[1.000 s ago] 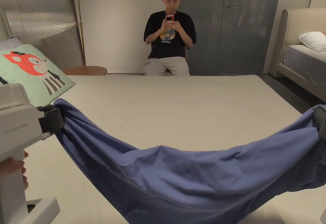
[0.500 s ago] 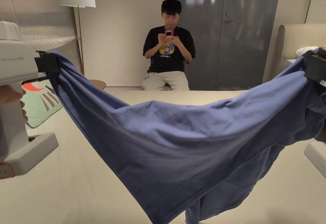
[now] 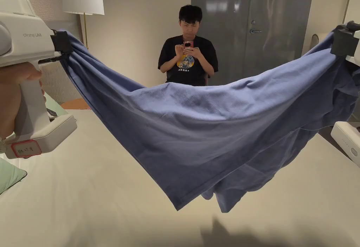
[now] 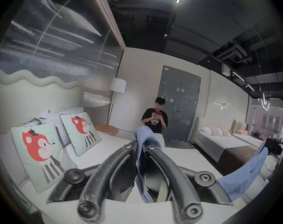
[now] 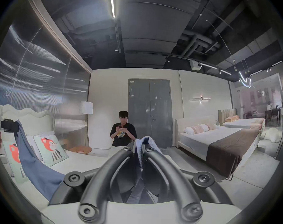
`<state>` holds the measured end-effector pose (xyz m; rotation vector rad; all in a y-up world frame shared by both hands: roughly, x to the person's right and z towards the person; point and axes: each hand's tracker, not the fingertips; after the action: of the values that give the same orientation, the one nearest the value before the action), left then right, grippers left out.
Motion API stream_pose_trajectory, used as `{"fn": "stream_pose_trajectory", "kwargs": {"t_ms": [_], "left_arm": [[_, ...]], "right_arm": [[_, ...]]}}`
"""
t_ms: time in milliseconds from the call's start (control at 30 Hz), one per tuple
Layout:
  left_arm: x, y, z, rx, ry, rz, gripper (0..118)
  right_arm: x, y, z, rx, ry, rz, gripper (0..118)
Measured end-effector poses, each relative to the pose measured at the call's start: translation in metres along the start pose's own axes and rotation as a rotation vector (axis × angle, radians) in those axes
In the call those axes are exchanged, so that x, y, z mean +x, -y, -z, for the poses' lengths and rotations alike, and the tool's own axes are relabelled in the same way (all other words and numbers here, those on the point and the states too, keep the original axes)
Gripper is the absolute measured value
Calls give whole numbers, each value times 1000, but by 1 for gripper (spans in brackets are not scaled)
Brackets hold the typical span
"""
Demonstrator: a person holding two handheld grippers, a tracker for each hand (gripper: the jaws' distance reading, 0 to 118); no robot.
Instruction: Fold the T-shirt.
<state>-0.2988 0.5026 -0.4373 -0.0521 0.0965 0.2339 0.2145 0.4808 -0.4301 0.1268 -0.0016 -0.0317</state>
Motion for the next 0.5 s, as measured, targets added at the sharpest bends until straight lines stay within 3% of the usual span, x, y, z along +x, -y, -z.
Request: {"fn": "stream_pose_trajectory", "kwargs": {"t_ms": [267,500], "left_arm": [[-9,33,40,-59,-18,14,1],[-18,73,38,-136,-43,37,1]], "right_arm": [[-10,37,30,-56,-8,-22,7],[-2,77,17,-131,-6,-35,7]]}}
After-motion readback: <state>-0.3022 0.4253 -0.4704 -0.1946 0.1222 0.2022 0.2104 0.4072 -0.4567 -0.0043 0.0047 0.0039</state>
